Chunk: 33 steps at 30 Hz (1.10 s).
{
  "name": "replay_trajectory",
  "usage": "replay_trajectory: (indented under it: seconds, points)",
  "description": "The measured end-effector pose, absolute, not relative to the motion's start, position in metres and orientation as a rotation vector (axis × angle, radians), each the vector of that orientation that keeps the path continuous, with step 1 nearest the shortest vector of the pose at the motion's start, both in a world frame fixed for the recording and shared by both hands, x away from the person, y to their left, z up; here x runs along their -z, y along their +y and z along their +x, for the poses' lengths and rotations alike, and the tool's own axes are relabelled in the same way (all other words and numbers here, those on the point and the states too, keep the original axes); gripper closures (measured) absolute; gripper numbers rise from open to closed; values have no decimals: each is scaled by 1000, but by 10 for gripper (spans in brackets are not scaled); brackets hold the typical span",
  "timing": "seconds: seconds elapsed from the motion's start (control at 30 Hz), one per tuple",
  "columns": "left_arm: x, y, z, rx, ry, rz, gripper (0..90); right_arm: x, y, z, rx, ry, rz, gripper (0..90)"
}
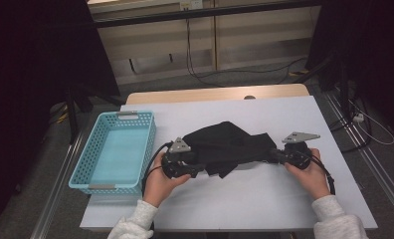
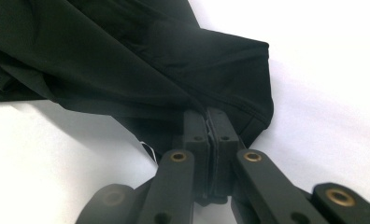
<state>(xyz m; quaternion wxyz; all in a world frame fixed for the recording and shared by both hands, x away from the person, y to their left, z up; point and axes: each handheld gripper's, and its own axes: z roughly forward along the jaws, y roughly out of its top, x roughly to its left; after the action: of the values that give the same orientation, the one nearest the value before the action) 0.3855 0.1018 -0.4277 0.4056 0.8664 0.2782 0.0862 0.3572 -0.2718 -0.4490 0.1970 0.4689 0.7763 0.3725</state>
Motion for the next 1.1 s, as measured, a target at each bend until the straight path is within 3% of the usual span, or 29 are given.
replay_trajectory:
  seconds: [0.13,0.27,0.47,0.8,1.1]
  points:
    - [439,99,392,-246,728,2188,350,449,-272,357,-1044,2175,1308,885]
    - [443,98,396,-306,730,2195,404,450,-272,357,-1044,2172,1306,885]
    - [435,107,404,-282,803,2115,580,448,-274,356,-1054,2163,1310,884]
    - [429,106,406,-175,840,2120,861,446,-277,353,-1067,2158,1297,884]
    - [388,128,401,-146,848,2034,870,440,-276,349,-1101,2155,1263,882]
